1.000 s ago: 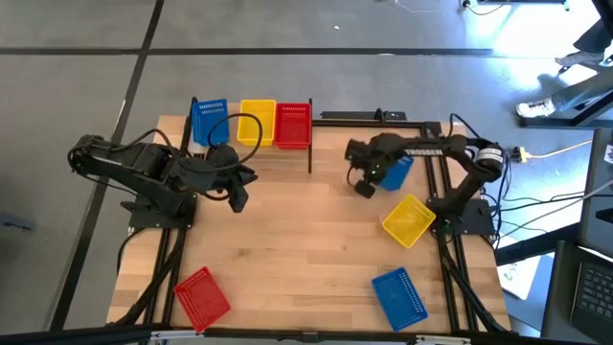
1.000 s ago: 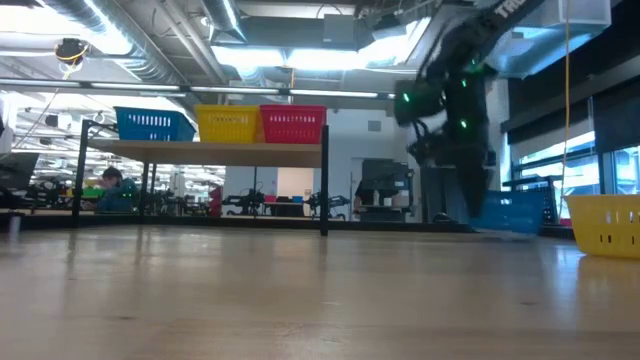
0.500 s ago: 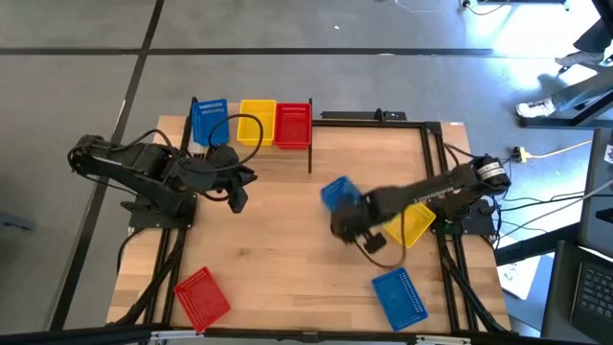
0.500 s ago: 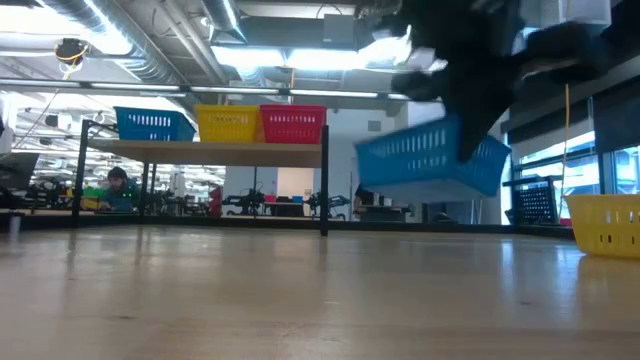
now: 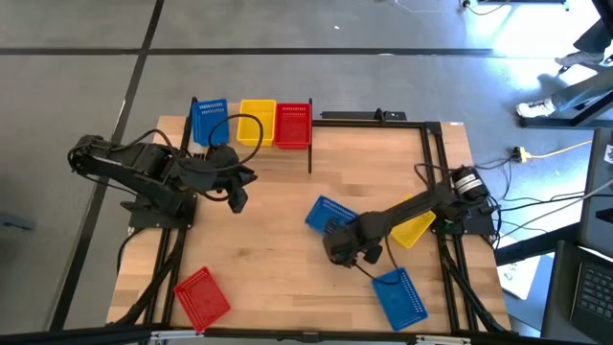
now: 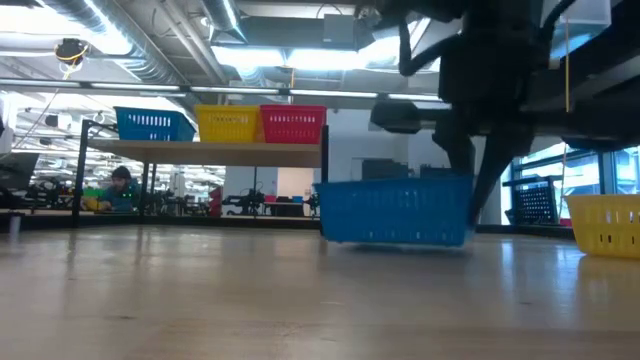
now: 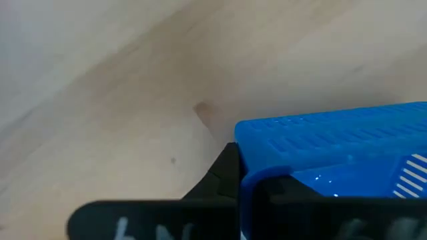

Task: Stack baskets on shelf by color
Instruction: Stack the top blue bin on top of the blue bin on the shelf

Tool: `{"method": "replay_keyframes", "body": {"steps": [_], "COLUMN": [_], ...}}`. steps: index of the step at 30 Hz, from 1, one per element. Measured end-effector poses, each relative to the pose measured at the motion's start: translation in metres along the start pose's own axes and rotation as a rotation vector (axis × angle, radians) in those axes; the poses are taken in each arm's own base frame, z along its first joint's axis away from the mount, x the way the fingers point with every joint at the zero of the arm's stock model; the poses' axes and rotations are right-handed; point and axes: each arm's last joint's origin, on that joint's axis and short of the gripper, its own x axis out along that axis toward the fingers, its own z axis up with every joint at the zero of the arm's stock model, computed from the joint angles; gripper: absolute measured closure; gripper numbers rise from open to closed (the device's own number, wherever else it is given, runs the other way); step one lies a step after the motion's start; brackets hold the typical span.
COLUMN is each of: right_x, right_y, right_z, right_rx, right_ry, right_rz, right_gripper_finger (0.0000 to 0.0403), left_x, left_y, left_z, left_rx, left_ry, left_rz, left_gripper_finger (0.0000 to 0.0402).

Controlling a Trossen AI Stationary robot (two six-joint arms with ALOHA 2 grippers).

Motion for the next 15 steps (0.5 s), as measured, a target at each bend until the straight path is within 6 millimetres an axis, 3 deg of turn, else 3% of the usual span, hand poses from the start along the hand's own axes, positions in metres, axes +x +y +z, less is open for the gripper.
{"method": "replay_keyframes", "body": {"steps": [7, 15], "right_x": [0.0041, 0.0041], "right_y": [-0.0032, -0.0067], "right_z": [0.0039, 0.0064], "right_rx": [-0.003, -0.003], "right_ry": [-0.028, -0.06], "right_rz": [-0.025, -0.052], "right_gripper_finger": [0.0395, 0.0346], "left_x": [0.0001, -0.0001], "left_y": [0.0, -0.0003], "left_z": [0.0, -0.0003], "left_rx": [0.0, 0.001], "left_ry": [0.0, 0.007], "left_rz": [0.0, -0.008], "left_gripper_finger": [0.0331, 0.0331]}}
